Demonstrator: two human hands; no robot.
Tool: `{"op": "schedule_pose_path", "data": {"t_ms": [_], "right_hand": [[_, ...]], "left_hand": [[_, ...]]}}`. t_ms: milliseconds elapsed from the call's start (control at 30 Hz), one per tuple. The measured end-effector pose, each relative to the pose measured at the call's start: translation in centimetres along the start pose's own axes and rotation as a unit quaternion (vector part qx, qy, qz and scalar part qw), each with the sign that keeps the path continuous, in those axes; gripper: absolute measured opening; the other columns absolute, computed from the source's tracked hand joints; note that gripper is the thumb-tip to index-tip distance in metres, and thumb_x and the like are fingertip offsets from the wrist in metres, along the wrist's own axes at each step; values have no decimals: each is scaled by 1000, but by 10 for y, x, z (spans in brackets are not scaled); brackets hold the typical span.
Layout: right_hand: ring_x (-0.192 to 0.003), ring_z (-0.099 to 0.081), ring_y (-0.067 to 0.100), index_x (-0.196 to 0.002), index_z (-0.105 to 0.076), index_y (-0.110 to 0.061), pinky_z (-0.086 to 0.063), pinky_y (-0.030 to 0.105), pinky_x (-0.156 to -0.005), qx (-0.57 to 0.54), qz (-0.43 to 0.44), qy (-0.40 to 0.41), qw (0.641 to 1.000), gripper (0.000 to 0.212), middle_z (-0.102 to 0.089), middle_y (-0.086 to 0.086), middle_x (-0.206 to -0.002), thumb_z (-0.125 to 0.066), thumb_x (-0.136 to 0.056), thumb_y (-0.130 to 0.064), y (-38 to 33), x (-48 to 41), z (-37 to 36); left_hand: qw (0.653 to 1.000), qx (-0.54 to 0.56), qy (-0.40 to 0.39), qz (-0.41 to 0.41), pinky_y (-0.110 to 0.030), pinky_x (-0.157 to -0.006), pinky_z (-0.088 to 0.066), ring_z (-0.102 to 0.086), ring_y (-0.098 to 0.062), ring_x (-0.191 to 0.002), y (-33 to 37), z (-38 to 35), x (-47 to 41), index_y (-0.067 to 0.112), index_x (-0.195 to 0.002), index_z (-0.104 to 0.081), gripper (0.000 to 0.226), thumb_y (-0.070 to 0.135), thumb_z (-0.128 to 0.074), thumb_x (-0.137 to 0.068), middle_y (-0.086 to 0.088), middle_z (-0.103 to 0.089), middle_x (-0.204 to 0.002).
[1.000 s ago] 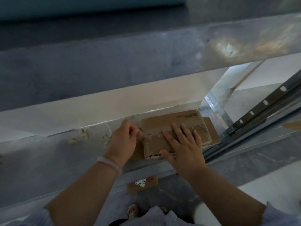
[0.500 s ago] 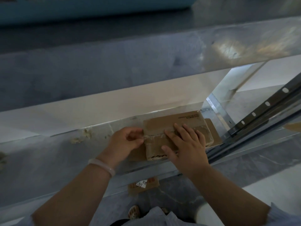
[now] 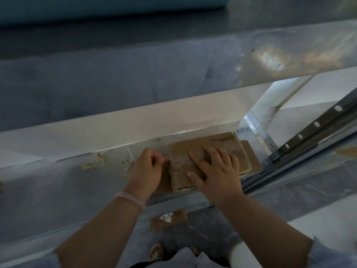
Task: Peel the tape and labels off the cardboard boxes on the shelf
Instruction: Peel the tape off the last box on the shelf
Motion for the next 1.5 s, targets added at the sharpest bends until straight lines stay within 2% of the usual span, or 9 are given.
{"op": "schedule_pose_path", "data": {"t_ms": [300,433,533,667,767,1067,1200,1333,1500], "right_hand": [[-129,-41,29,-134,-52,-44,-29,52,-108,-13,9,20,1000,56,-50,0,-139,-34,-88,-69,-1,2,3],[-128,-43,30,-134,-53,-43,-30,53,-107,-16,8,26,1000,55,-52,2,-138,-36,-88,-68,-1,3,3],[-127,-45,31,-133,-54,-42,-31,53,-106,-16,8,34,999,55,-53,3,-137,-37,-88,-67,-1,3,4],[-128,-44,31,-134,-53,-42,-31,54,-107,-11,7,24,1000,55,-52,3,-138,-36,-88,-67,-1,3,2],[-129,-43,30,-134,-52,-43,-30,54,-107,-13,3,20,1000,55,-51,3,-139,-36,-88,-68,-1,3,2],[-129,-44,30,-133,-54,-43,-29,53,-107,-20,2,23,1000,55,-52,2,-138,-37,-87,-67,0,3,3],[-130,-42,29,-134,-53,-43,-27,52,-109,-17,6,21,1000,55,-51,1,-140,-36,-88,-67,0,4,3],[-130,-42,30,-135,-52,-44,-27,52,-109,-17,8,19,1000,55,-51,0,-140,-35,-89,-68,0,4,2],[-128,-44,31,-134,-54,-43,-28,52,-108,-22,9,32,999,54,-52,1,-138,-37,-89,-67,0,4,4]], "left_hand": [[979,188,43,59,-48,-75,-59,-71,-25,-75,0,17,-39,26,-78,-54,27,2,-54,-91,-4,-69,-74],[995,51,15,-84,-27,-86,-52,-68,-11,-85,33,20,-34,32,-90,-71,20,14,-63,-89,10,-71,-89],[964,-84,-16,-253,-14,-89,-39,-57,-10,-96,51,8,-11,18,-113,-71,30,16,-53,-89,1,-65,-103],[950,-104,-127,-266,-15,-99,-37,-48,-5,-109,24,-19,2,13,-132,-56,41,18,-45,-93,1,-47,-128],[950,-103,-102,-275,-13,-97,-39,-50,-1,-104,26,-17,-1,12,-125,-62,37,5,-59,-89,0,-53,-123],[914,-231,-57,-327,-30,-67,-54,-67,-23,-73,50,-9,-17,16,-79,-72,8,17,-65,-76,-1,-69,-83],[946,-195,-49,-255,-27,-64,-41,-59,-24,-71,46,-6,-27,13,-79,-59,9,7,-62,-85,-2,-63,-76],[999,2,17,-35,-36,-72,-56,-67,-19,-73,3,7,-47,27,-77,-59,15,14,-62,-84,3,-66,-73],[970,195,76,123,-46,-79,-58,-70,-22,-72,-15,3,-43,25,-72,-63,19,9,-65,-82,6,-67,-70]]}}
Point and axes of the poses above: each hand's wrist, its own x-axis away from the middle knuckle, its own z-axis out of the back of the hand, y = z × x, the point moved 10 cm from there along -x, towards the middle knuckle
